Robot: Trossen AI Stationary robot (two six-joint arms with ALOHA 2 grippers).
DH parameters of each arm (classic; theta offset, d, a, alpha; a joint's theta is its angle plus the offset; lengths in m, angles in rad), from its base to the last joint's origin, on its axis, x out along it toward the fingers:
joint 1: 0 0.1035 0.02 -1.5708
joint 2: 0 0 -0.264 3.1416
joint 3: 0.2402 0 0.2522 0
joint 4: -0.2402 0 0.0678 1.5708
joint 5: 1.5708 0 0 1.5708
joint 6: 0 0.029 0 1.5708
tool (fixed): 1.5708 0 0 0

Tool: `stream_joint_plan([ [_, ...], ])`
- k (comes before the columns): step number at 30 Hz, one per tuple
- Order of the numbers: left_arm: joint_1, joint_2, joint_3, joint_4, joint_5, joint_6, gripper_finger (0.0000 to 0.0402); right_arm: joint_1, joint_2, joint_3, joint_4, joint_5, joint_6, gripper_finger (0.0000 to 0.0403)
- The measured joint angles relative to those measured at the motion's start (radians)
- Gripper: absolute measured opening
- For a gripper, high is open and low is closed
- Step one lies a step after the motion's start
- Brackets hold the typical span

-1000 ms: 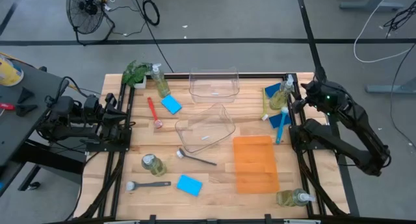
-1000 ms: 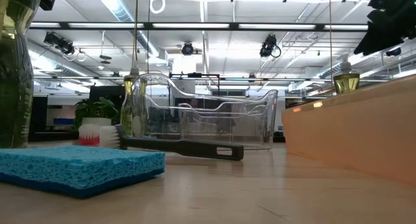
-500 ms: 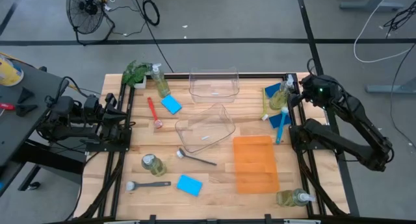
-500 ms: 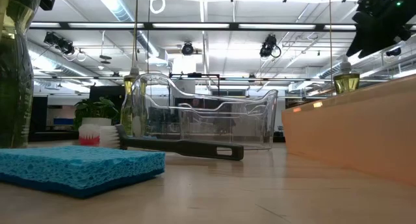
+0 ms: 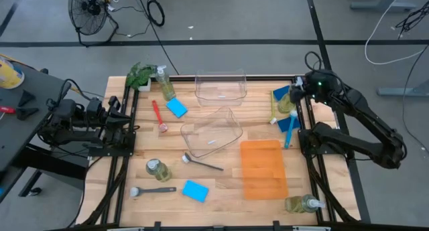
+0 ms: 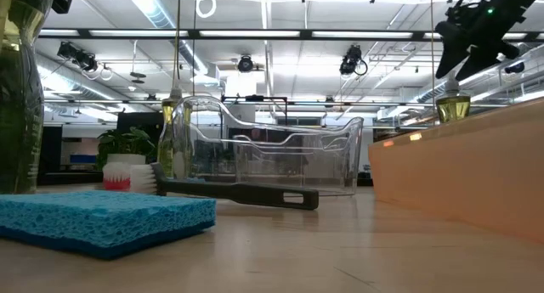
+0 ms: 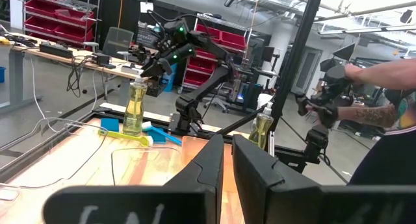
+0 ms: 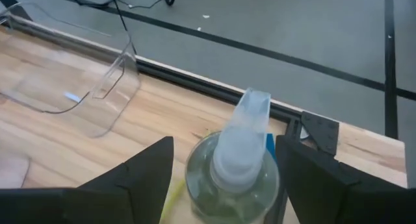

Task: Pick & Place Kitchen Sink Supplies
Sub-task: Put the green dish soap into the bottom transparent bin

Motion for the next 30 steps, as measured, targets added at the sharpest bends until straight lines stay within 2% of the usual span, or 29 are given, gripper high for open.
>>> stream_joint_plan([
  [7,0.0,0.0,0.0,0.0,0.0,0.0,0.0037,0.0,0.041,0.0,0.003,0.052,0.002,0.0269],
  [14,0.0,0.0,0.0,0.0,0.0,0.0,0.0037,-0.001,0.086,0.0,0.003,0.051,0.002,0.026],
  [18,0.0,0.0,0.0,0.0,0.0,0.0,0.0037,-0.001,0.103,0.0,0.003,0.04,0.016,0.0228],
  [28,0.0,0.0,0.0,0.0,0.0,0.0,0.0037,-0.001,0.107,0.001,-0.008,0.025,0.057,0.0111],
  [30,0.0,0.0,0.0,0.0,0.0,0.0,0.0037,-0.001,0.107,0.001,-0.012,0.025,0.057,0.01],
])
